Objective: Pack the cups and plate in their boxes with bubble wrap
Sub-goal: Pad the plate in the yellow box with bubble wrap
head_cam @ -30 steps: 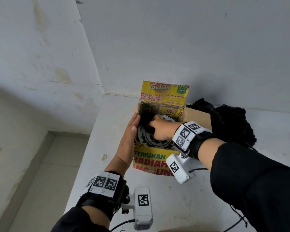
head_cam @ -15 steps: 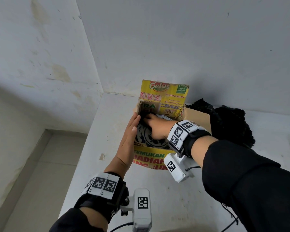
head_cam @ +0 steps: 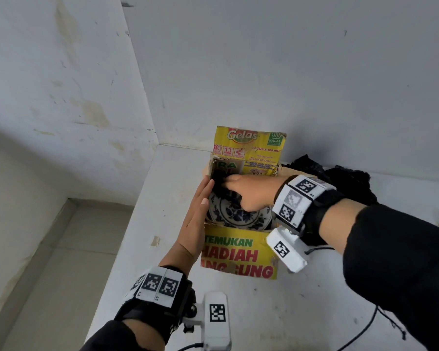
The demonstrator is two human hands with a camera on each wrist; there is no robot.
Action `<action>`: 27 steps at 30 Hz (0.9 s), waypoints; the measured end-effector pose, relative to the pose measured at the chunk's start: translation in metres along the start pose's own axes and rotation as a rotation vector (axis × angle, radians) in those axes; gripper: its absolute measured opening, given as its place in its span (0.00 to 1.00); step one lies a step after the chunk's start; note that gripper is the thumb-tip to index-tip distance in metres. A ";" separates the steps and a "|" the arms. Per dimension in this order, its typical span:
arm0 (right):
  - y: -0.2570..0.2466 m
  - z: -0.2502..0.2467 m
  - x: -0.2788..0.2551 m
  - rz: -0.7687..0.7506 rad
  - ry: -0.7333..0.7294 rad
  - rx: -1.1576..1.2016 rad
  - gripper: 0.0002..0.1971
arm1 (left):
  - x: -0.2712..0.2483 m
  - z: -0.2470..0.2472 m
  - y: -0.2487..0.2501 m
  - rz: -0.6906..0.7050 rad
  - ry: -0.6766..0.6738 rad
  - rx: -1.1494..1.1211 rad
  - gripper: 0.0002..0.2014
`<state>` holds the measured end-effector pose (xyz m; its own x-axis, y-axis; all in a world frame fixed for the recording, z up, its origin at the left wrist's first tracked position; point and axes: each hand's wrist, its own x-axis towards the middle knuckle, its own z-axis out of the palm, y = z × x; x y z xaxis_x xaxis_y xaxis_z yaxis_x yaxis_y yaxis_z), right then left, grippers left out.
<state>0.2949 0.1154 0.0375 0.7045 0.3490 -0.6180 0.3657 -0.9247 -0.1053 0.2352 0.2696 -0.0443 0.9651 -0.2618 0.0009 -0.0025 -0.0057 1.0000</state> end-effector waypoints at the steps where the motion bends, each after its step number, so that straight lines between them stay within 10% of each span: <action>1: 0.001 -0.002 -0.002 -0.022 0.001 -0.083 0.34 | 0.000 0.000 0.000 0.002 0.001 0.001 0.24; 18: 0.001 -0.013 0.017 -0.004 -0.149 -0.127 0.36 | -0.002 -0.001 -0.002 -0.007 -0.017 -0.012 0.25; 27: 0.037 -0.015 -0.048 0.030 0.049 0.370 0.32 | 0.005 -0.004 0.000 0.017 0.064 0.056 0.25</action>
<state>0.2838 0.0669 0.0745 0.7430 0.3196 -0.5880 0.1061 -0.9237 -0.3680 0.2408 0.2722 -0.0444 0.9795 -0.2004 0.0206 -0.0324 -0.0561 0.9979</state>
